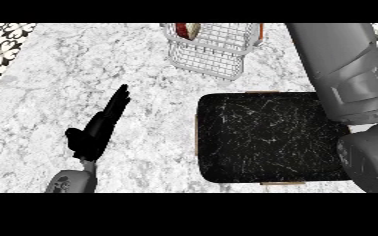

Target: Pick the cupcake from the tray and place it in the tiered basket

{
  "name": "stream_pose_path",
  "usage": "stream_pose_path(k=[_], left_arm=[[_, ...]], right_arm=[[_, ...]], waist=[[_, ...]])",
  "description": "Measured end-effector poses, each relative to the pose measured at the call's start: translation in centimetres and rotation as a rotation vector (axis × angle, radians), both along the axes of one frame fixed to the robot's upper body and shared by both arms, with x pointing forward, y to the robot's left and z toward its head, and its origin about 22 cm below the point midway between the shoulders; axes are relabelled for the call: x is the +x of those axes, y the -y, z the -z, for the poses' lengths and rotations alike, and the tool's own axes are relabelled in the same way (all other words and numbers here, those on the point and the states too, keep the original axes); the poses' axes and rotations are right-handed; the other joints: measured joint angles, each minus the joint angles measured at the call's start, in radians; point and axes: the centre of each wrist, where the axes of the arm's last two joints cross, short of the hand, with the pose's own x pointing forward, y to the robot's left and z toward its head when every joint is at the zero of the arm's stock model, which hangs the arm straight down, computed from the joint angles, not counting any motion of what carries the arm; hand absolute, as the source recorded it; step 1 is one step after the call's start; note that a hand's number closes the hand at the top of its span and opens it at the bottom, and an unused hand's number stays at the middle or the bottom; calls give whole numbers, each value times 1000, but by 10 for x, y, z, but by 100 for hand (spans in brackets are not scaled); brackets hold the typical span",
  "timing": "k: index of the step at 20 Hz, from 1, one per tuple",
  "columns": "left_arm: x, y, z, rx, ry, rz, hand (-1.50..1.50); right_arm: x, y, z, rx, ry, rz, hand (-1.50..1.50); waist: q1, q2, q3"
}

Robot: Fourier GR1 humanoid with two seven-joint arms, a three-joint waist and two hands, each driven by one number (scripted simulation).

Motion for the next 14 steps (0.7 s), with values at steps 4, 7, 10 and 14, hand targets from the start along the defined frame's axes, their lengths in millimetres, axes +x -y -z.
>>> stream_pose_path(k=[4, 7, 10, 14], left_arm=[[-2, 0, 2, 1, -9, -13, 0], [-5, -5, 6, -3, -13, -33, 0], [-4, -12, 2, -6, -14, -51, 0], [-5, -10, 4, -1, -15, -57, 0]], right_arm=[[-1, 42, -12, 18, 110, 130, -150], [-6, 86, -14, 66, 182, 182, -150], [-16, 136, -10, 93, 228, 204, -150], [-41, 197, -4, 95, 238, 207, -150]], waist=[[-19, -7, 1], [-34, -11, 1], [-48, -16, 2], [-58, -18, 2]])
